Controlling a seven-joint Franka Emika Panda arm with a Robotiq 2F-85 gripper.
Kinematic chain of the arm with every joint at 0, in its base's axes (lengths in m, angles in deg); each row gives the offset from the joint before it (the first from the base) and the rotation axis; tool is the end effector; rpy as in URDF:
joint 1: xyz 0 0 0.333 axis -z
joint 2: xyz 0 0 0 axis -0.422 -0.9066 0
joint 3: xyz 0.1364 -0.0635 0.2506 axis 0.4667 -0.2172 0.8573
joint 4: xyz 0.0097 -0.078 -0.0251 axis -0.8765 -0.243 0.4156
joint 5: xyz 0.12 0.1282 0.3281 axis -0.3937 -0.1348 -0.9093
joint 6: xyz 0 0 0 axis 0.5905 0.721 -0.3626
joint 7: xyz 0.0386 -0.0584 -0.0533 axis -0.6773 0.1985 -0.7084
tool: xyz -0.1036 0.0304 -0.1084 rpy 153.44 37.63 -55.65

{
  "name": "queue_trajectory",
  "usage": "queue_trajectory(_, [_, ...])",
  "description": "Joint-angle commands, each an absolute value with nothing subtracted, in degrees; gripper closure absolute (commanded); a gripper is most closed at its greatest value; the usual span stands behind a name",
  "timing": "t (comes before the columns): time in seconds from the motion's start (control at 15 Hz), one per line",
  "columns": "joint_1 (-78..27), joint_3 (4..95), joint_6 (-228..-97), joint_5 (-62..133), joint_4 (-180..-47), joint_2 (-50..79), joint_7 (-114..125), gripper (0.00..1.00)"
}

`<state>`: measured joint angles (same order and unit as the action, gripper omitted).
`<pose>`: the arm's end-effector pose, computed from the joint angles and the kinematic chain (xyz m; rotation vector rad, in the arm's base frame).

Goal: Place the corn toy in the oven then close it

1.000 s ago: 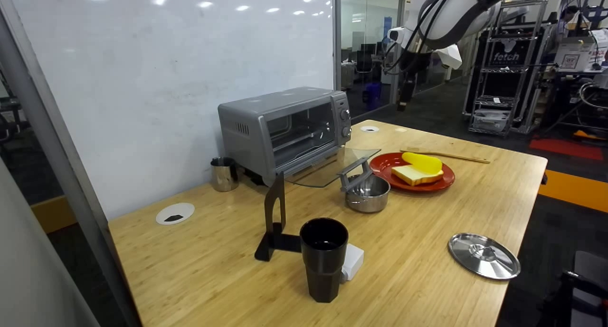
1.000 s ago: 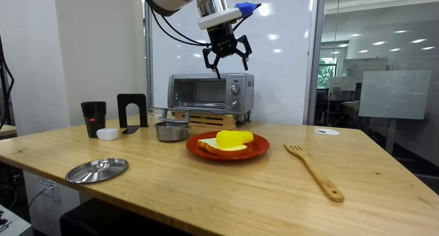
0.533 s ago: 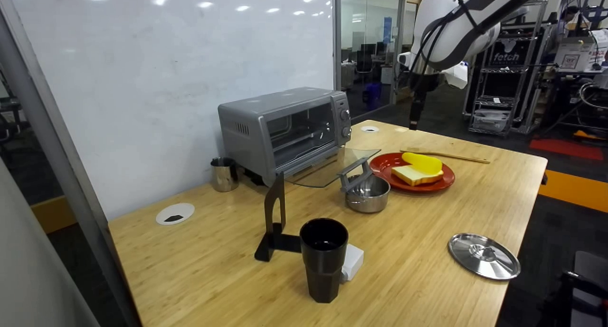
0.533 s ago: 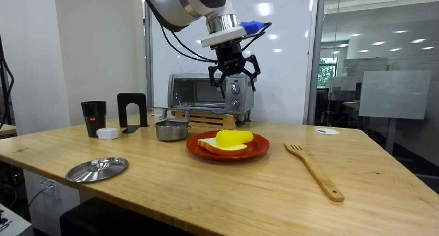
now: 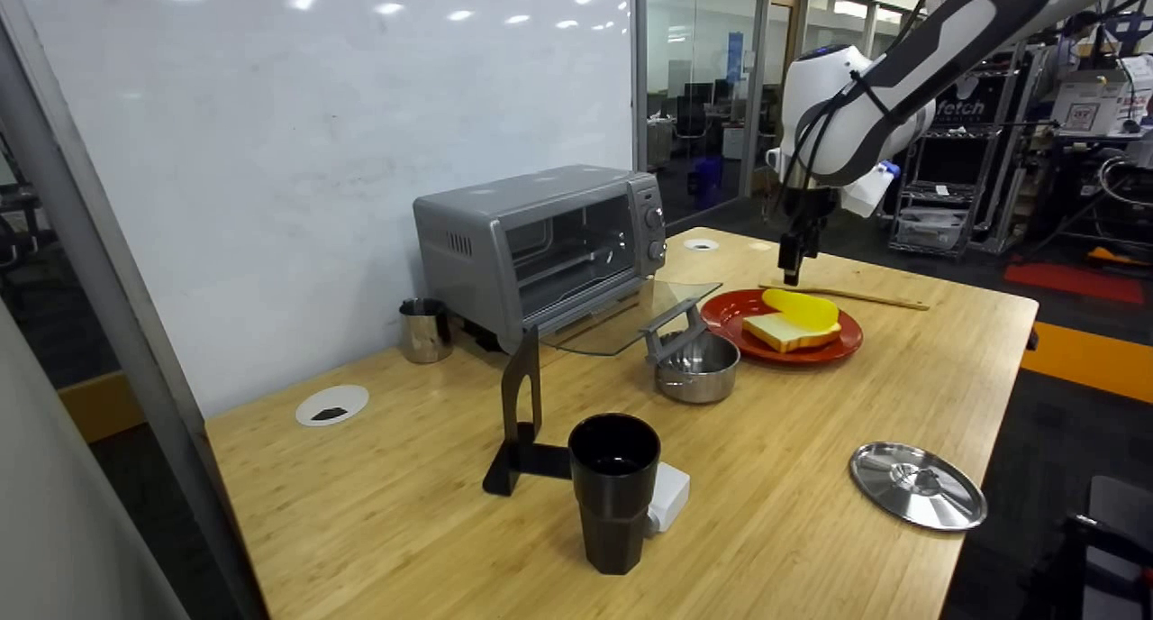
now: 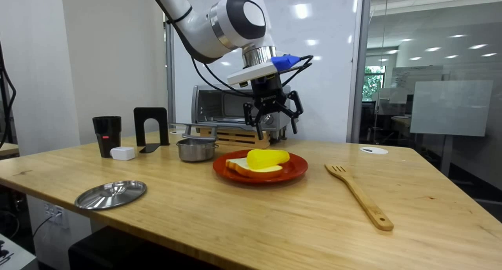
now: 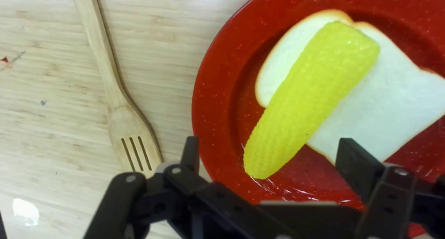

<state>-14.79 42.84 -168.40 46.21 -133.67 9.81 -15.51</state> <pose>0.5645 -0.2242 0.2467 2.8809 0.1564 0.0524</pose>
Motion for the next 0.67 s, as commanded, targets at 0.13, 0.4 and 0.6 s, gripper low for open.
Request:
queue_trajectory(0.13, [-14.9,42.6,-175.9,46.0,-134.7,7.1,-6.1,0.0])
queue_trajectory(0.4, [-13.9,43.9,-177.6,42.5,-135.6,5.5,-4.8,0.0])
queue_trajectory(0.6, [-13.4,44.8,-178.4,39.3,-136.6,4.9,-5.7,0.0])
